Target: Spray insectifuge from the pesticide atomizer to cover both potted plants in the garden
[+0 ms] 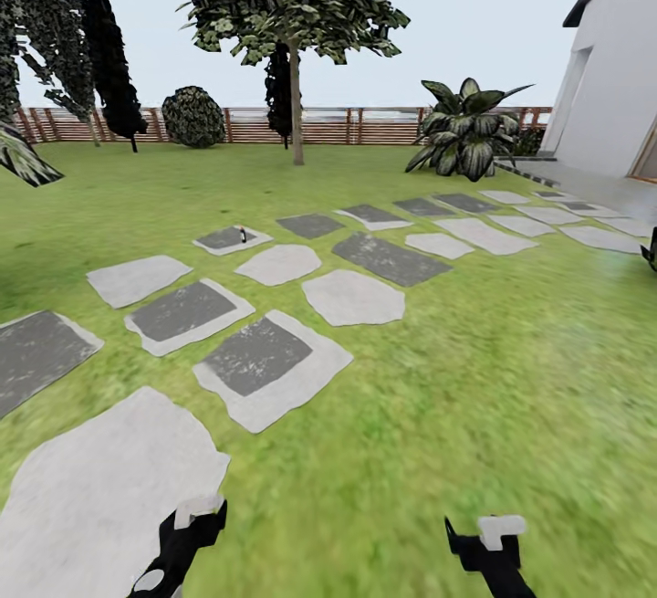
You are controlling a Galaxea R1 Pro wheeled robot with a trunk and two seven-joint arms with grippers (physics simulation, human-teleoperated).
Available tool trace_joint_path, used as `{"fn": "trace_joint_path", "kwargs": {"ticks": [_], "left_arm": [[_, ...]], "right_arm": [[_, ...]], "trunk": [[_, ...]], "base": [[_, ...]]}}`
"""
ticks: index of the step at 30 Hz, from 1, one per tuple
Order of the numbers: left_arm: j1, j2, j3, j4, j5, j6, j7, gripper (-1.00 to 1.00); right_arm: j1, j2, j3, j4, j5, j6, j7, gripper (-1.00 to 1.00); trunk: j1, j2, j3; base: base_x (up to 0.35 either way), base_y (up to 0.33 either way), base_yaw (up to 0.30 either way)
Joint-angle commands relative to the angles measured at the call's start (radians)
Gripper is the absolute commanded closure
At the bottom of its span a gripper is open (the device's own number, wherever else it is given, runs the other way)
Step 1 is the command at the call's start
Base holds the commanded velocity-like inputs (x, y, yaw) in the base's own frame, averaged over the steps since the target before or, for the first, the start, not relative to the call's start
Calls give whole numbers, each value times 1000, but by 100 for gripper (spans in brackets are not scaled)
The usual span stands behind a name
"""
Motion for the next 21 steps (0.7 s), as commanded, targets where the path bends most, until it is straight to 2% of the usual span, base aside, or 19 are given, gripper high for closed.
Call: {"fn": "trace_joint_path", "kwargs": {"ticks": [1,17,21], "left_arm": [[-1,0,2,1,0,-3,-1,-100],[-1,0,2,19,0,-4,-1,-100],[-1,0,2,22,0,-4,-1,-100]], "right_arm": [[0,0,0,1,1,-3,0,-100],[0,2,2,1,3,-3,0,-100],[0,2,2,1,21,-3,-1,-100]], "trunk": [[0,0,-1],[0,0,-1],[0,0,-1]], "base": [[324,105,0],[324,102,0],[324,101,0]]}}
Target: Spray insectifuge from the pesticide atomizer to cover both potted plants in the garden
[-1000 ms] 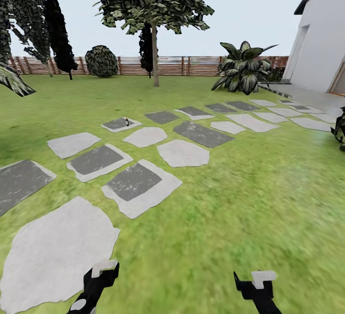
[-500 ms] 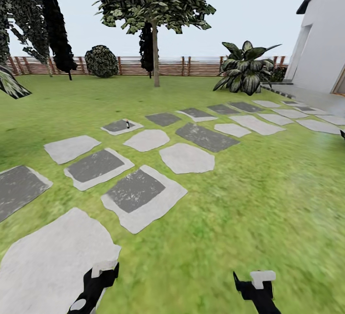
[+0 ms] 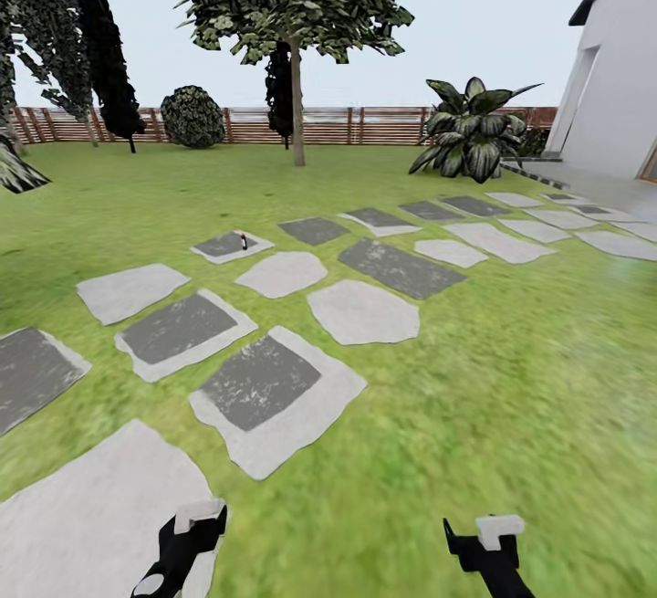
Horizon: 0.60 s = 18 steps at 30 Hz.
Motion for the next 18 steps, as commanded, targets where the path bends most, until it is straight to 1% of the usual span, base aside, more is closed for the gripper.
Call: {"fn": "trace_joint_path", "kwargs": {"ticks": [1,6,18], "left_arm": [[-1,0,2,1,1,-3,-1,-100],[-1,0,2,1,1,-3,-1,-100],[-1,0,2,1,1,-3,-1,-100]], "right_arm": [[0,0,0,0,7,-3,0,-100],[0,0,0,0,23,-3,-1,-100],[0,0,-1,0,25,-3,-2,-100]], "trunk": [[0,0,-1],[0,0,-1],[0,0,-1]], "base": [[324,101,0],[324,101,0],[324,101,0]]}}
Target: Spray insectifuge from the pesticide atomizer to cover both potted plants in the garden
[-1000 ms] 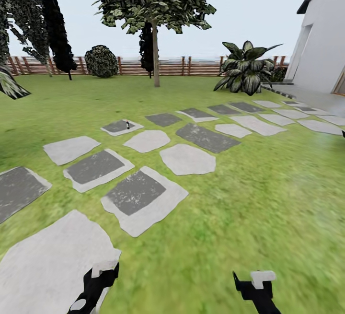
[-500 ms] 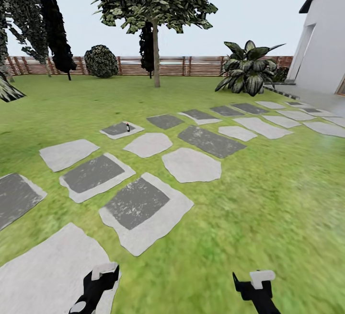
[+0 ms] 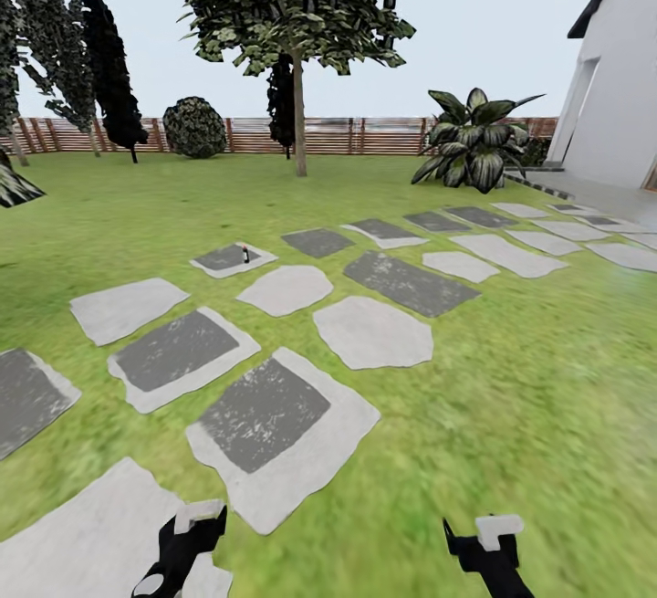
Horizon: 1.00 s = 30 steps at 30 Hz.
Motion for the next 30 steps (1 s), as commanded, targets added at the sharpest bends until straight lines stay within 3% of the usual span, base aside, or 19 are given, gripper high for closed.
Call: {"fn": "trace_joint_path", "kwargs": {"ticks": [1,30], "left_arm": [[-1,0,2,1,1,-3,-1,-100],[-1,-2,0,1,1,-3,-1,-100]], "right_arm": [[0,0,0,0,5,-3,-1,-100],[0,0,1,0,7,-2,-1,-100]], "trunk": [[0,0,-1],[0,0,-1]], "base": [[324,101,0],[324,101,0]]}}
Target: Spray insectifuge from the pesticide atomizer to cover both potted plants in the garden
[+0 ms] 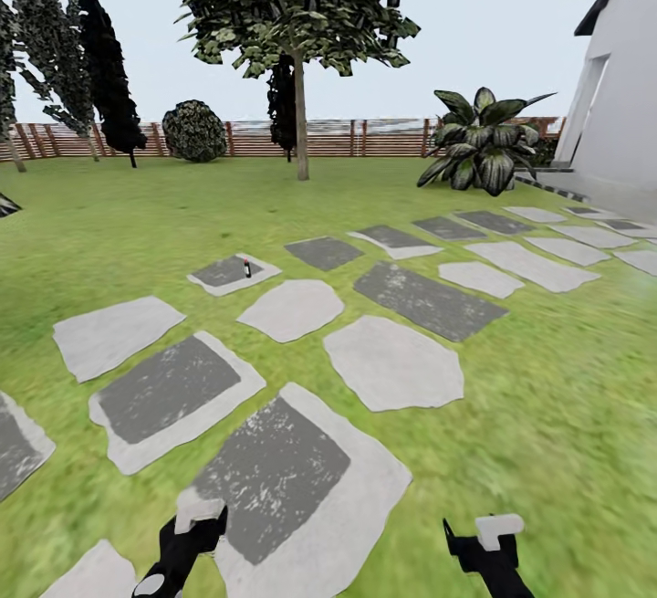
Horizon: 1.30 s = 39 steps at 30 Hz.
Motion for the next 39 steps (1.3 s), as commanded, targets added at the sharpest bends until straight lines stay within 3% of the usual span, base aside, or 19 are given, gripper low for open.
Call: {"fn": "trace_joint_path", "kwargs": {"ticks": [1,39], "left_arm": [[-1,0,2,1,1,-3,-1,-100],[-1,0,1,1,1,-3,-1,-100]], "right_arm": [[0,0,0,0,5,-3,0,-100],[0,0,0,1,4,-3,0,-100]], "trunk": [[0,0,-1],[0,0,-1]], "base": [[324,101,0],[324,101,0]]}}
